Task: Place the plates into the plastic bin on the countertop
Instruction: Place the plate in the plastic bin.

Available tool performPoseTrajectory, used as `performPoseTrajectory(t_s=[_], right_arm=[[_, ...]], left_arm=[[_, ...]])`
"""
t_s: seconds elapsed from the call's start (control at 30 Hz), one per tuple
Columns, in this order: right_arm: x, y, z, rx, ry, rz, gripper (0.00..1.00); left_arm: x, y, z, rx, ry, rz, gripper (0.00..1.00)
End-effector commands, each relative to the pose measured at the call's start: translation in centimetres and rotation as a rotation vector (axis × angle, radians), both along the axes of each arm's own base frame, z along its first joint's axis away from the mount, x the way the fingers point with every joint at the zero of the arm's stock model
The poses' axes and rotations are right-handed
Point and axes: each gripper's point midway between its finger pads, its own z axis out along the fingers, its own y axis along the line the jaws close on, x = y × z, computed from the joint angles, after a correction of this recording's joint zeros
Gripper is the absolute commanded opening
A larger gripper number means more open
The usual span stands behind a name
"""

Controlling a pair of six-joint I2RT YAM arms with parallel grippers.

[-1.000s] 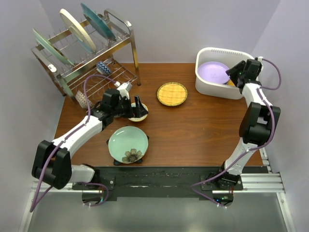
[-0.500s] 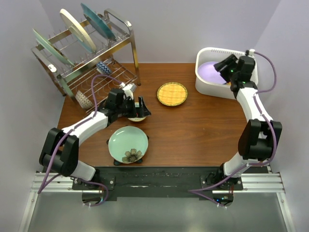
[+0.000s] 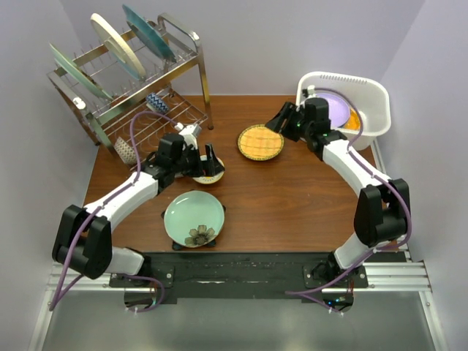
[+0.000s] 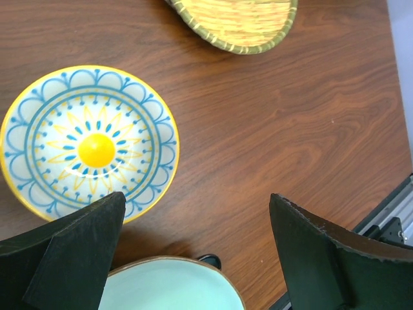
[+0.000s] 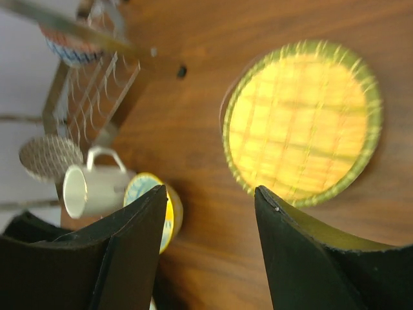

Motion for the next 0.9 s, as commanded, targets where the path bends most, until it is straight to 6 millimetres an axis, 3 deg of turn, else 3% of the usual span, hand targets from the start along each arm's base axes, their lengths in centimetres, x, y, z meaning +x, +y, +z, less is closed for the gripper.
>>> performPoseTrajectory(t_s=[0.0,0.1,0.3,0.4,0.63,0.87], right_arm=[[-2.8,3.2,-2.4,-0.001,0.058,0.128,0.60],[-5.3,6.1,-4.3,0.007,0.114,0.210,0.59],[-10.2,9.8,-6.8,0.038,0.205,0.337,0.59],[-12.2,10.4,-6.8,0.032,0.215,0.368,0.58],[-15.9,10.7,-7.7,0.008,0.286,0.452,0.54],[-18.9,13.2,-8.5,0.028,0.336,0.577,0.49]], left_arm=[[-0.5,1.1,0.3,0.042,-0.017,0.036,0.98],[-0.4,1.8,-0.1,0.069,-0.011,0.061,0.98],[0.2,1.8,-1.8,0.100,0.023,0.058,0.98],[0.7,1.5,-2.6,0.111,0.049,0.041,0.98],[2.4,0.2,-2.1,0.097,0.039,0.010,0.98],[2.0,0.9,-1.7,0.116,0.031,0.026,0.98]])
